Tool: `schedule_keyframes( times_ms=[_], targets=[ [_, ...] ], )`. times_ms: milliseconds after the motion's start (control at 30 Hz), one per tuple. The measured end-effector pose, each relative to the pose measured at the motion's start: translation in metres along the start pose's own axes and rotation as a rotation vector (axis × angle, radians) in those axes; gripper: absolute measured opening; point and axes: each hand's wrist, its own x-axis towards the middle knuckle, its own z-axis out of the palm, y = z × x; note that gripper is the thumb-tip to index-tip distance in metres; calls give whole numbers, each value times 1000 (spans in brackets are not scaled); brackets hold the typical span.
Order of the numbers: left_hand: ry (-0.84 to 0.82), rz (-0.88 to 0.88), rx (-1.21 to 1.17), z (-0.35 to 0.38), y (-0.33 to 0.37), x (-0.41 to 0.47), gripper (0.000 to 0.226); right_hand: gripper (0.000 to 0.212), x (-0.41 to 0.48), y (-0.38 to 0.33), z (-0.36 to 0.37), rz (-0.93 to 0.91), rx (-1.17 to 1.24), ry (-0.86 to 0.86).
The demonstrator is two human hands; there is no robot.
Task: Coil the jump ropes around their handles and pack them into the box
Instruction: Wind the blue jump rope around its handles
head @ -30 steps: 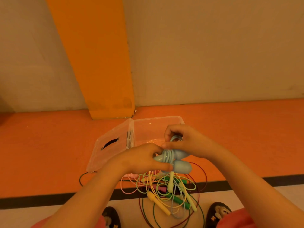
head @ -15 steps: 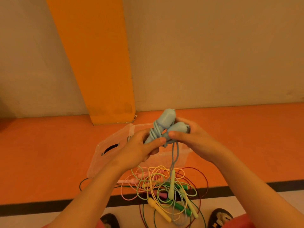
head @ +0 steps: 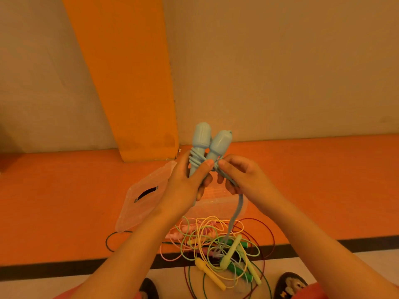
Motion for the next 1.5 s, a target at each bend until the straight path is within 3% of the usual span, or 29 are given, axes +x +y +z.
schedule_keyframes(
  times_ms=[233, 333, 467, 633, 733, 833, 1000, 1100, 1267, 1400, 1500],
  targets=[
    [134, -89, 39, -3, -11, 5, 9, 9, -5, 11, 16, 36, -259, -4],
    [162, 12, 418, -5, -23, 5, 14, 31, -5, 6, 19, 44, -233, 25],
    [165, 26, 626, -2, -22, 1, 22, 42, -7, 2, 20, 56, -309, 36],
    [115, 91, 1221, 12, -16, -8, 45, 71, -4, 8, 18, 183, -319, 67],
    [58, 136, 1353, 18, -18, -11, 53, 60, -2, 13, 15, 245, -307, 121],
    [-18, 131, 1220, 16, -20, -9, 58, 50, -2, 15, 14, 255, -266, 132],
    [-131, 6, 573, 8, -15, -6, 59, 30, -3, 12, 10, 257, -14, 112],
    [-108, -164, 227, 4, -9, -6, 54, 32, 0, 7, 8, 167, -17, 100],
    [-324, -367, -15, -8, -4, -7, 49, 29, 1, 0, -1, 31, 23, 68],
    [-385, -347, -231, -11, -4, -6, 24, 39, 1, 3, -7, 16, 67, 16],
    [-471, -358, -314, -15, -4, -5, 22, 45, 1, 4, -10, 25, 185, -37]
  ],
)
